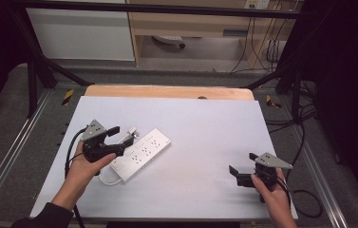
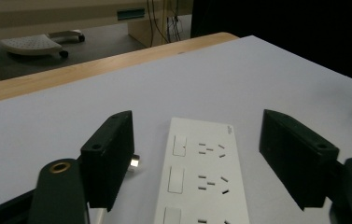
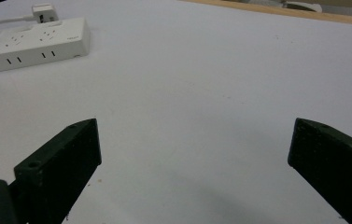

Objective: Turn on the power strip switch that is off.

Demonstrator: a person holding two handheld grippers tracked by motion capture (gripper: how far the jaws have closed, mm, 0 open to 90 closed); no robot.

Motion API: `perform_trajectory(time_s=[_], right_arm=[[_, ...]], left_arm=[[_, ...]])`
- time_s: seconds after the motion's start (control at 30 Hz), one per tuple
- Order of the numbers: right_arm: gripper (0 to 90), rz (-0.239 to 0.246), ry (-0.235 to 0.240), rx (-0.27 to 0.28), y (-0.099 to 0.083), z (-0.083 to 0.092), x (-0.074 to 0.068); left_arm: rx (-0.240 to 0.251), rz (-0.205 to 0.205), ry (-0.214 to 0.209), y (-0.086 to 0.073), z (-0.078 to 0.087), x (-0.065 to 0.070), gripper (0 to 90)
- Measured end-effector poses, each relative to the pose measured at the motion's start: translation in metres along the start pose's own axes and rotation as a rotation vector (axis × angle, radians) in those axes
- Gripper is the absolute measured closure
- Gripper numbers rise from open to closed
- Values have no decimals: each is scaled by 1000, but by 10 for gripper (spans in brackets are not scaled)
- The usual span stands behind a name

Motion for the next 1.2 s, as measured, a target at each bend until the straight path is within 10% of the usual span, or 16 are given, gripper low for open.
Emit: perform_trajectory(time_s=[0.77,1.2], right_arm=[[31,-1,1,-2,0,0,-1],[31,-2,-2,-1,0,0,0]], left_arm=[[91,34,29,5,37,-11,71],[152,91,41,-31,62,-7,74]])
Point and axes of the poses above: each handheld gripper's, and its own axes: z roughly backward along the jaws, y roughly out of its top, x roughly to its right, the point moved 8 cm from there along -z, roughly forward along the jaws, and after that the axes turned 8 degrees about -x, right-handed, at the moved point
